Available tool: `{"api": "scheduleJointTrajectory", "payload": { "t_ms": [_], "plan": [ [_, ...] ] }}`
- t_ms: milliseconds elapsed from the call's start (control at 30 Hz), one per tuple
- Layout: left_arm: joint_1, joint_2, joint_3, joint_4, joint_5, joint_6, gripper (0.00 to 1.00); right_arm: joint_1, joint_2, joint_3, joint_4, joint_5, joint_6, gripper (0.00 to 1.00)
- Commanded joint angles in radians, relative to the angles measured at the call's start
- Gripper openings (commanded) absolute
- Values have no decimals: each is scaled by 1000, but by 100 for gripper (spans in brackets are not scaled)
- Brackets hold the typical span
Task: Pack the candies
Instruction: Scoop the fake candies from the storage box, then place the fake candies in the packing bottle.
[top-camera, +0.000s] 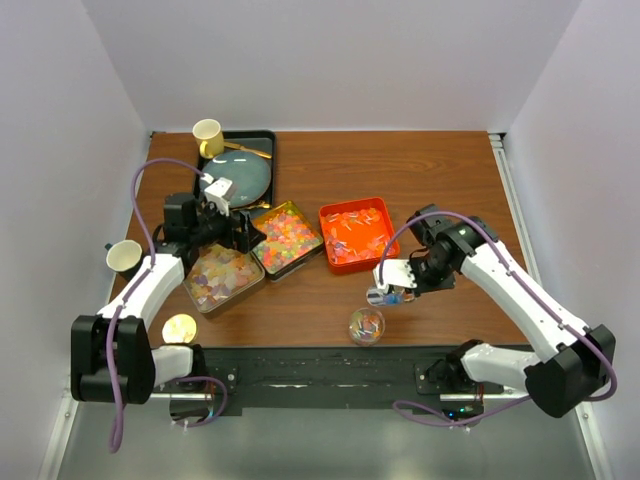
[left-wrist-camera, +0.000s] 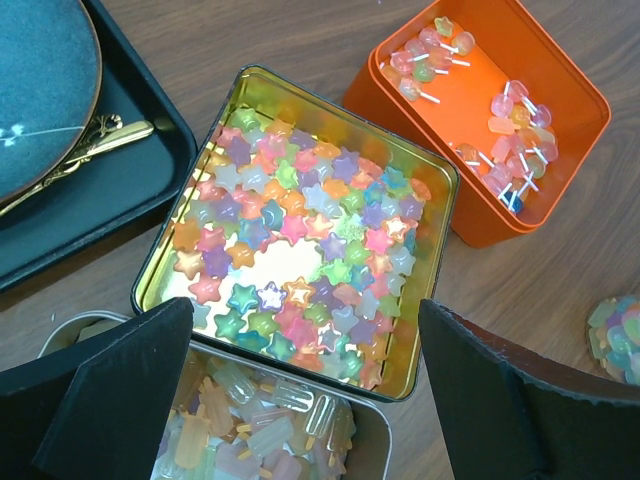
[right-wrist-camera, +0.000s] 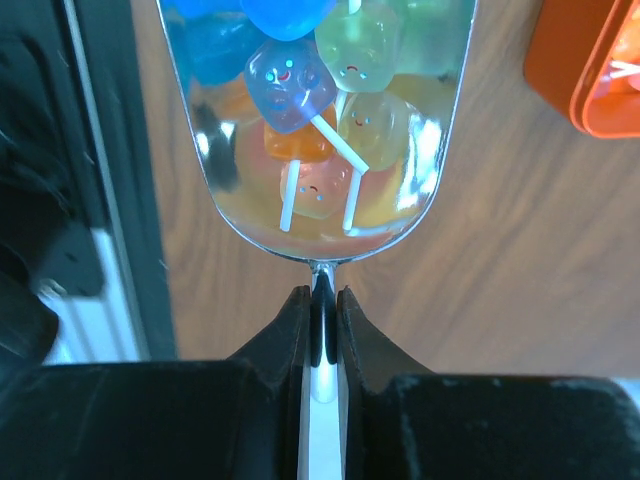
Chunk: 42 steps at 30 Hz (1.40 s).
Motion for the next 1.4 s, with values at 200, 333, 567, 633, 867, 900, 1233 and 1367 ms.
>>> {"api": "scheduleJointTrajectory", "payload": {
  "t_ms": [200, 333, 567, 633, 867, 900, 1233, 1367],
  "plan": [
    [10, 0, -7, 77, -4, -26, 100, 193, 8, -15, -63, 311, -15, 0],
    [10, -7, -24, 91, -14, -28, 100, 215, 94, 33, -106, 372, 60, 0],
    [10, -8, -50, 121, -8, -43, 100, 267, 154, 105, -146, 421, 91, 0],
    [10, -4, -51, 127, -8, -46, 100, 291, 159, 102, -160, 435, 98, 0],
    [10, 5, -51, 137, -7, -57, 100, 389, 145, 65, -190, 521, 101, 0],
    [10, 6, -53, 141, -8, -60, 100, 399, 148, 56, -204, 533, 114, 0],
    [10, 5, -44, 141, -16, -60, 100, 517, 148, -4, -263, 564, 154, 0],
    [10, -3, -50, 140, -19, -60, 100, 535, 139, -45, -263, 579, 157, 0]
  ]
}}
